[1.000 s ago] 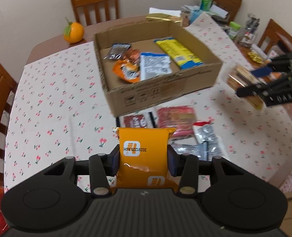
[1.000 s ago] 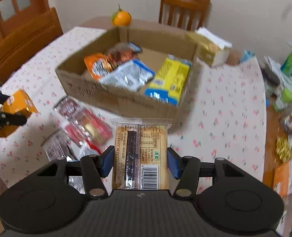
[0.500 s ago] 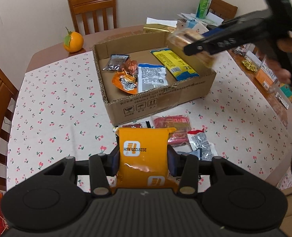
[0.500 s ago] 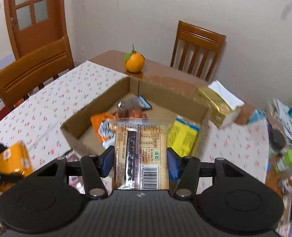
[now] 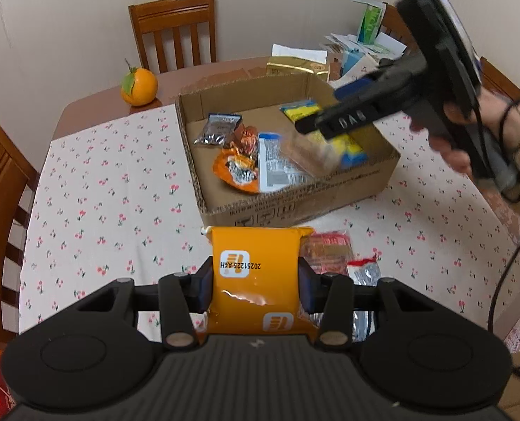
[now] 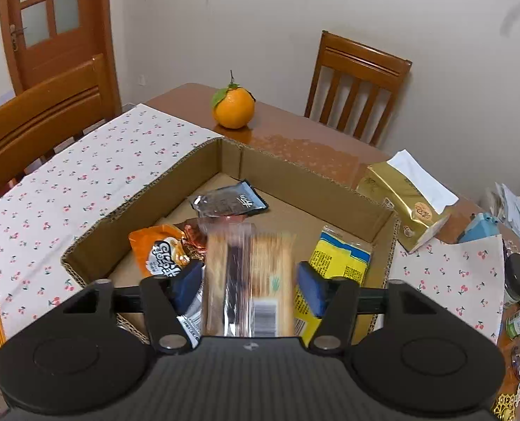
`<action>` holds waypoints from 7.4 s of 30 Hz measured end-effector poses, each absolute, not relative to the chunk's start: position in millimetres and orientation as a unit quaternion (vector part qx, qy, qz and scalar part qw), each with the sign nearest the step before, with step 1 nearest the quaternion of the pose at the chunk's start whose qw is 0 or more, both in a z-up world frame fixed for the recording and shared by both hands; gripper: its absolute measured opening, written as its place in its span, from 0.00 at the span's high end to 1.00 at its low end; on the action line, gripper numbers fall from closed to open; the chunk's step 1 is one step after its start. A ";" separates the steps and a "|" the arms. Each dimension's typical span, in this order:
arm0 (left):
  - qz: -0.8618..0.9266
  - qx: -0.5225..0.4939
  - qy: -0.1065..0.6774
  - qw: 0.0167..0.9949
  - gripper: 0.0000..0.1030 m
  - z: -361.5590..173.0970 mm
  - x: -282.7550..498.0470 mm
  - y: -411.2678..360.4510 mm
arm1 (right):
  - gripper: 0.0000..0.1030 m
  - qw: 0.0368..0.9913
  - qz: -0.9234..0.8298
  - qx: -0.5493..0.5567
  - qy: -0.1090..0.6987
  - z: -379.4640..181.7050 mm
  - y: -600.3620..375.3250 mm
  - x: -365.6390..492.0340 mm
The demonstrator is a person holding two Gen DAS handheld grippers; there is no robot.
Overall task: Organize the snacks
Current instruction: 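Carry the wrapped cake into the box and release it with the right gripper, then lower the orange packet into the box and open the left gripper, then move both grippers back toward the remaining packets on the table, then grasp the silver-dotted packet with the left gripper while the right gripper grasps the white pouch, then lift the silver-dotted packet with the left gripper and carry it over the box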
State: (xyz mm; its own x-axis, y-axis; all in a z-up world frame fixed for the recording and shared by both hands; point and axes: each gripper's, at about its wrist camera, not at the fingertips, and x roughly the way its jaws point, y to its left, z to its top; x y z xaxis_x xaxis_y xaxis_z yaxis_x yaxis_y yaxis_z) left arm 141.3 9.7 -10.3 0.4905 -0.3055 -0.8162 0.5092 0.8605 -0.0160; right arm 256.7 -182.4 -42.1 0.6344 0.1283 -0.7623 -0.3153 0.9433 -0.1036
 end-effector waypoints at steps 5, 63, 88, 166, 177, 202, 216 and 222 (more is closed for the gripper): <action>-0.243 0.117 0.436 0.858 0.56 -5.1 155.6 3.2 | 0.00 0.903 0.110 -0.086 0.407 -35.8 -188.6 236.0; -0.199 0.122 0.415 0.879 0.07 -38.0 180.0 -39.5 | 0.00 0.876 0.014 -0.052 0.480 -73.9 -209.4 114.0; -0.156 0.144 0.516 0.830 0.07 -121.3 133.5 -47.5 | 0.00 0.869 0.038 -0.068 0.489 -78.5 -209.9 102.0; -0.152 0.094 0.497 0.849 0.56 -123.6 90.1 32.6 | 0.51 0.870 0.031 -0.044 0.491 -128.5 -142.3 79.0; -0.177 0.108 0.498 0.842 0.59 -116.9 91.9 32.5 | 0.54 0.869 0.038 -0.043 0.491 -123.4 -144.5 78.6; -0.208 0.116 0.507 0.828 0.59 -105.9 104.7 32.3 | 0.46 0.870 0.012 -0.020 0.493 -130.3 -138.8 90.2; -0.269 0.145 0.492 0.815 0.59 -57.5 110.2 28.9 | 0.47 0.868 0.067 -0.060 0.488 -73.5 -151.2 91.0; -0.294 0.153 0.475 0.815 0.59 -30.8 117.7 19.9 | 0.47 0.871 0.094 -0.087 0.474 -48.0 -156.6 94.1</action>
State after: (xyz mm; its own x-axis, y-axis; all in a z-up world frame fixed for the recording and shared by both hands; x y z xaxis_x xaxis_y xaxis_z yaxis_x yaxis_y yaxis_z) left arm 117.7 19.9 -30.8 0.3763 -0.3339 -0.8642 0.6246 0.7804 -0.0296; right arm 94.1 -156.6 -48.0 0.5328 0.0819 -0.8423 -0.2470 0.9670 -0.0622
